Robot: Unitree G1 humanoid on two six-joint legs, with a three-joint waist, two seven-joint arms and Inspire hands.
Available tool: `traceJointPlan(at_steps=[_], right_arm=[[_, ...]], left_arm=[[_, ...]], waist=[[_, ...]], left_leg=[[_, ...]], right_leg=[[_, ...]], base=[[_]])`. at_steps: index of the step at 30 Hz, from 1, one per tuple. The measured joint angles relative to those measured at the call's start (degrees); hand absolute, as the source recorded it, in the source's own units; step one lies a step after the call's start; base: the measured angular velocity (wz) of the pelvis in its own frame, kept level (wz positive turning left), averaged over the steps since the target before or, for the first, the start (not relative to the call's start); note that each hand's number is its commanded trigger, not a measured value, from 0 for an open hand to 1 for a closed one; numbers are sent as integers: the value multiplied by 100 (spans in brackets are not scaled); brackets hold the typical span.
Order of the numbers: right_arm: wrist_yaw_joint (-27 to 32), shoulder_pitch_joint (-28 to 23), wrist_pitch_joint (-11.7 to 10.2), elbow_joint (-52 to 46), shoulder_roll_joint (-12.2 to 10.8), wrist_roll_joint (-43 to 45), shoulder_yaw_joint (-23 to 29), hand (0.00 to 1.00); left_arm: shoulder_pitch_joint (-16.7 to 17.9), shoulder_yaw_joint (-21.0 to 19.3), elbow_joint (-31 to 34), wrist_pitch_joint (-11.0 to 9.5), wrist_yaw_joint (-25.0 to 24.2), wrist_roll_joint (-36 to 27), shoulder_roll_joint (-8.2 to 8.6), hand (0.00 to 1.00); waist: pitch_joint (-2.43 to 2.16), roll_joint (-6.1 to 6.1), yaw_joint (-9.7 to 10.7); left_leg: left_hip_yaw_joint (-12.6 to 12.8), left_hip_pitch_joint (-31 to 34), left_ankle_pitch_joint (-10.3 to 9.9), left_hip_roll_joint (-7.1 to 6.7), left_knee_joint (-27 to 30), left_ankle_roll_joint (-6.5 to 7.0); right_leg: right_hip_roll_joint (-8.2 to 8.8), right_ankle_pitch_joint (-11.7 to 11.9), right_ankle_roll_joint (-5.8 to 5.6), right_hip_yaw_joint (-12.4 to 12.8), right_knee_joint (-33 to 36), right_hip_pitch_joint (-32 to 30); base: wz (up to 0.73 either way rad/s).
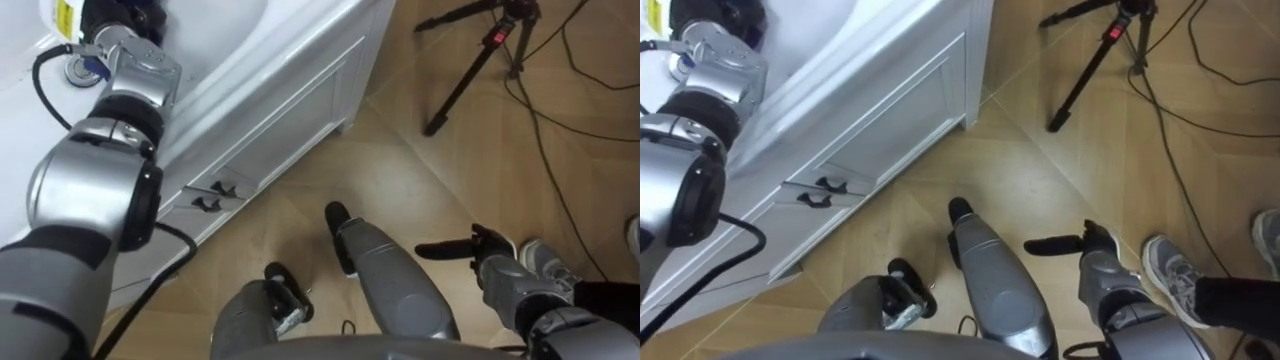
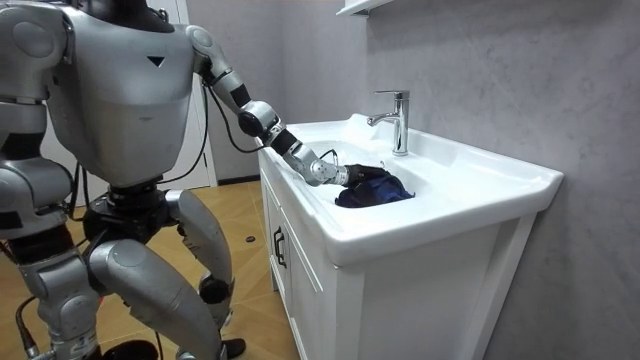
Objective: Wipe basin
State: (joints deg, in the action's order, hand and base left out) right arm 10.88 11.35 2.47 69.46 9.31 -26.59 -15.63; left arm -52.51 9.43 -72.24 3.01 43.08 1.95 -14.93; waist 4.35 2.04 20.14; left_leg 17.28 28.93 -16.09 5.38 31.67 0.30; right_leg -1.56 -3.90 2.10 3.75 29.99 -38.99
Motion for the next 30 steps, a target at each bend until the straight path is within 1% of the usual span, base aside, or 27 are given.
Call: traceJointPlan(at_steps=[1,4,6,9,11,12,13,15,17,19,21,23,24,25,26,27,28,29,30], right_arm=[[-10,-61,-1,-50,1,-12,2,0],[-86,-162,-2,-34,38,-10,-1,0],[-103,-187,-5,43,82,-8,-1,0],[-110,-229,8,198,172,52,2,0],[-132,-355,5,234,261,165,0,0],[-148,-372,4,276,280,199,-1,0],[-179,-400,5,345,318,227,-5,0],[-219,-429,14,438,371,261,-8,0],[-229,-480,15,439,440,373,-8,0],[-228,-476,20,434,455,398,-8,0],[-224,-452,25,420,457,444,-22,0],[-224,-414,18,408,451,449,-55,0],[-224,-398,19,408,446,451,-61,0],[-223,-368,26,407,440,451,-70,0],[-220,-331,69,406,438,465,-72,0],[-216,-320,76,404,438,468,-71,0],[-199,-308,77,404,437,500,-72,0],[-162,-299,82,405,437,557,-75,0],[-142,-300,90,406,437,565,-77,0]], left_arm=[[0,0,38,-2,34,0,22,100],[-1,2,131,-5,118,-2,65,100],[-28,3,140,-7,195,-6,73,100],[-123,-1,139,-16,348,-21,72,100],[-125,0,139,-96,395,-21,71,100],[-125,1,139,-117,401,-17,72,100],[-129,7,139,-180,404,-16,72,100],[-130,57,138,-245,425,-17,61,100],[-129,194,132,-300,463,-19,12,100],[-129,291,122,-341,475,-20,-4,100],[-130,339,71,-391,476,-19,-16,100],[-129,317,-66,-552,425,-21,-30,100],[-129,317,-94,-588,394,-21,-39,100],[-129,320,-114,-623,338,-40,-61,100],[-129,365,-193,-715,266,-78,-110,100],[-118,390,-220,-745,227,-75,-148,100],[-89,412,-317,-838,126,-74,-230,100],[-28,422,-346,-856,58,-76,-310,100],[5,430,-351,-862,13,-82,-348,100]], waist=[[0,-1,2],[0,-1,8],[-5,-8,24],[-6,-12,102],[-4,-18,177],[-5,-20,180],[-1,-26,203],[4,-34,212],[8,-41,222],[19,-58,222],[20,-60,221],[20,-62,184],[20,-63,182],[19,-70,166],[18,-71,159],[18,-72,144],[20,-88,122],[19,-88,117],[19,-88,110]], left_leg=[[2,-1,-26,-1,7,30],[31,5,-31,-9,8,32],[86,9,-38,-27,9,44],[93,59,-49,-61,39,70],[68,76,-141,-29,200,92],[72,77,-165,-18,238,87],[78,79,-206,-14,287,77],[105,83,-234,-8,327,90],[112,116,-254,-5,377,110],[116,133,-273,1,421,120],[120,136,-285,2,444,123],[142,121,-296,12,453,126],[143,117,-296,12,453,126],[142,115,-295,11,453,128],[145,111,-295,14,452,125],[151,109,-295,15,448,125],[173,93,-293,13,434,122],[174,100,-289,14,427,115],[174,104,-288,18,427,112]], right_leg=[[-1,-1,-1,5,0,-1],[10,-2,-18,16,-7,-16],[21,-20,-44,66,56,-60],[45,-36,-66,89,105,-123],[29,-94,-81,81,210,-122],[20,-109,-84,87,235,-122],[19,-139,-96,96,285,-129],[25,-147,-103,101,308,-140],[42,-149,-106,85,344,-172],[43,-157,-114,88,373,-181],[41,-158,-118,90,378,-182],[41,-156,-115,87,386,-181],[42,-156,-114,87,388,-181],[43,-156,-113,86,396,-181],[38,-155,-111,89,394,-179],[40,-156,-108,87,397,-179],[44,-159,-101,89,404,-179],[43,-159,-95,87,404,-178],[42,-160,-90,83,406,-178]], base=[[0],[-1],[-5],[-1],[-2],[-5],[-5],[-6],[-3],[0],[-2],[-6],[0],[0],[0],[-5],[-5],[-4],[0]])
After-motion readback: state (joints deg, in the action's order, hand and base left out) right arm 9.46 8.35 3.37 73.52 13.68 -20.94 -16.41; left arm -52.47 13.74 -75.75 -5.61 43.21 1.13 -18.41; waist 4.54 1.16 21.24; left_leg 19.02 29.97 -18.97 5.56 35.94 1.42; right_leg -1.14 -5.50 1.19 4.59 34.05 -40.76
